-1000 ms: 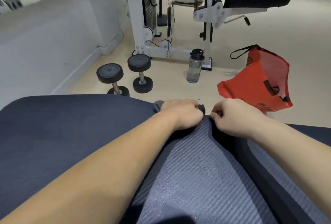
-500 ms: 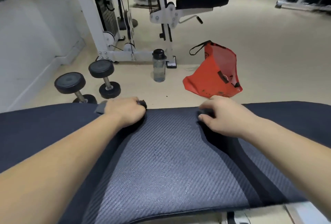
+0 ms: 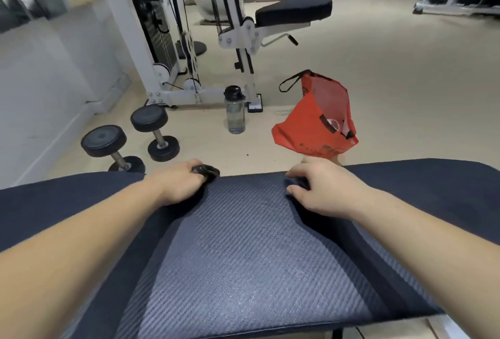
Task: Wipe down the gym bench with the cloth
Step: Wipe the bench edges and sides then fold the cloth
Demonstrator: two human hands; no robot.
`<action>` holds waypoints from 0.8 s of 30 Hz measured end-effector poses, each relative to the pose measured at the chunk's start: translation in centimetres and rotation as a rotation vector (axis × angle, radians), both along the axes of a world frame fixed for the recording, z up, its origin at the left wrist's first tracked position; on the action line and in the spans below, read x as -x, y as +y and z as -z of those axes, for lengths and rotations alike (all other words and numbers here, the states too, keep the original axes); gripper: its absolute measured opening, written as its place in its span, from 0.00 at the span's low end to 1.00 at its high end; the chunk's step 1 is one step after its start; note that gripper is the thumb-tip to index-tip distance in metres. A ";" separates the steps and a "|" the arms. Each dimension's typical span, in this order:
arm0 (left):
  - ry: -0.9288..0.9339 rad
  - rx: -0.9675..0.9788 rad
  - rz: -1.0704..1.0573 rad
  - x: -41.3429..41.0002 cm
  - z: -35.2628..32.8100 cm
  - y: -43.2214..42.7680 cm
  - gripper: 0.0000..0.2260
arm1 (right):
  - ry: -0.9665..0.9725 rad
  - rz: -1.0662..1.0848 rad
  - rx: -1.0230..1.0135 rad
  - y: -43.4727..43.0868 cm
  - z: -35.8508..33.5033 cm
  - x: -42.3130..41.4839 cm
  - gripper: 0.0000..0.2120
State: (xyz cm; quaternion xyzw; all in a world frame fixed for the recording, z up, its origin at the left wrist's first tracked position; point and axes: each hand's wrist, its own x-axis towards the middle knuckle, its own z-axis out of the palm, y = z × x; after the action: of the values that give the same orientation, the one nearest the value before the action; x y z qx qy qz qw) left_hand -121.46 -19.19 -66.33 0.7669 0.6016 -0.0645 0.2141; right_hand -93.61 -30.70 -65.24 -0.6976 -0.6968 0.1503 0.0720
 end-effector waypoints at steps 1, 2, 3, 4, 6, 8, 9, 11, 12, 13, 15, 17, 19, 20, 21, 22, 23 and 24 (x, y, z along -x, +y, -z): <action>0.035 -0.026 -0.019 -0.5 0.2 -0.3 0.16 | 0.006 -0.009 0.008 0.0 0.1 -0.1 0.17; 0.060 -0.059 -0.027 -1.8 0.4 -0.6 0.16 | 0.011 -0.014 0.009 0.0 0.2 -0.3 0.17; 0.083 -0.092 -0.030 -3.9 0.8 -1.1 0.17 | 0.013 -0.017 0.002 0.1 0.2 -0.4 0.17; 0.100 -0.116 -0.031 -6.2 1.2 -1.8 0.17 | 0.013 -0.020 -0.007 0.2 0.1 -0.5 0.16; 0.059 -0.149 0.015 -10.9 1.8 -3.5 0.19 | 0.021 -0.037 -0.016 0.3 -0.2 -0.6 0.14; -0.009 -0.145 0.129 -13.7 2.3 -4.9 0.22 | 0.074 -0.064 -0.010 0.4 -0.4 -0.9 0.07; -0.029 -0.145 0.193 -14.2 2.6 -5.3 0.25 | 0.089 -0.063 -0.006 0.2 -0.6 -1.5 0.04; -0.085 -0.145 0.289 -13.4 2.3 -5.4 0.27 | 0.082 -0.033 0.009 -0.6 -0.8 -3.2 0.07; -0.131 -0.133 0.316 -12.5 1.9 -5.1 0.27 | 0.070 -0.001 0.019 -1.2 -1.0 -4.4 0.12; -0.176 -0.115 0.321 -11.4 1.5 -4.7 0.26 | 0.052 0.047 0.028 -2.0 -1.2 -5.7 0.16; -0.193 -0.087 0.248 -8.9 1.1 -3.8 0.21 | 0.047 0.151 0.045 -3.8 -1.3 -8.8 0.19; -0.082 -0.116 0.155 -7.4 1.2 -3.1 0.18 | 0.058 0.231 0.030 -5.6 -1.1 -11.7 0.18; 0.033 -0.146 0.092 -8.0 1.7 -2.8 0.16 | 0.064 0.289 0.010 -6.9 -0.9 -14.1 0.17; 0.060 -0.148 0.060 -9.0 1.8 -2.8 0.16 | 0.060 0.306 0.006 -7.3 -0.7 -15.1 0.16; 0.076 -0.152 0.033 -10.3 1.8 -2.9 0.17 | 0.056 0.319 0.005 -7.5 -0.6 -15.9 0.16; 0.086 -0.160 0.019 -11.8 1.9 -3.1 0.18 | 0.056 0.334 0.003 -7.6 -0.6 -16.7 0.16; 0.091 -0.171 0.023 -13.6 1.9 -3.4 0.19 | 0.060 0.350 -0.001 -7.7 -0.5 -17.5 0.16; 0.090 -0.181 0.037 -15.5 1.9 -3.8 0.20 | 0.062 0.362 -0.001 -7.7 -0.3 -18.1 0.15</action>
State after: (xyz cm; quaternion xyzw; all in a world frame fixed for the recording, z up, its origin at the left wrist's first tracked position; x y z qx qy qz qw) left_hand -105.98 -23.03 -68.26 0.7905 0.5996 -0.0481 0.1155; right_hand -75.48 -38.43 -64.95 -0.8067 -0.5573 0.1561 0.1195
